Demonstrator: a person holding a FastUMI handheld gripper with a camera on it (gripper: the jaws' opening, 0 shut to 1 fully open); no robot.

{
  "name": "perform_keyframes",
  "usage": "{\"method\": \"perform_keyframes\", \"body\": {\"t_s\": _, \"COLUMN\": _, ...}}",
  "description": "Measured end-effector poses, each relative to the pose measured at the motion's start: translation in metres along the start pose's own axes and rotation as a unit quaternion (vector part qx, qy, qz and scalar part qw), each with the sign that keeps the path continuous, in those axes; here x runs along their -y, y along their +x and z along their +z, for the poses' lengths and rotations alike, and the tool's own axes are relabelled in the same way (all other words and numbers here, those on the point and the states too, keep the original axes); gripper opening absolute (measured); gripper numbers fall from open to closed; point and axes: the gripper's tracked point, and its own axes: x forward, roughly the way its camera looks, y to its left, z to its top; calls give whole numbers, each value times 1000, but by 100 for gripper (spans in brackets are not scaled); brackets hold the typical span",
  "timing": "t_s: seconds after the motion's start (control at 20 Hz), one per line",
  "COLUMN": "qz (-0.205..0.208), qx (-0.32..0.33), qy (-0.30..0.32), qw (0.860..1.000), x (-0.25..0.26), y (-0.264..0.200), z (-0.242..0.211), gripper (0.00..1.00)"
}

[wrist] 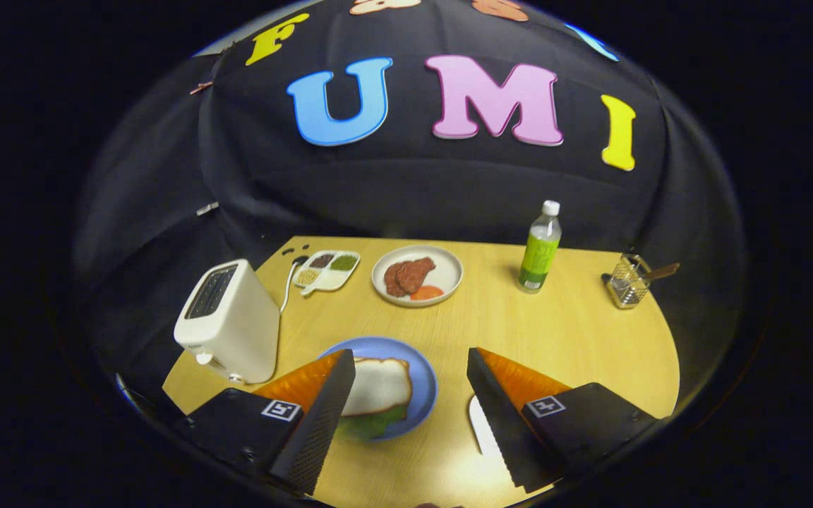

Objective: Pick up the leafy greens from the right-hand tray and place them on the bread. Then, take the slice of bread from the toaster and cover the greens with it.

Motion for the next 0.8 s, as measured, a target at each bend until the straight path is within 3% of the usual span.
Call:
{"method": "perform_keyframes", "body": {"t_s": 0.35, "qz": -37, "qx": 83, "qy": -34, "qw": 995, "x": 34, "y": -72, "z": 64, "gripper": 99}}
{"method": "perform_keyframes", "body": {"t_s": 0.8, "qz": -54, "qx": 179, "qy": 5, "qw": 982, "x": 46, "y": -148, "z": 122, "gripper": 99}}
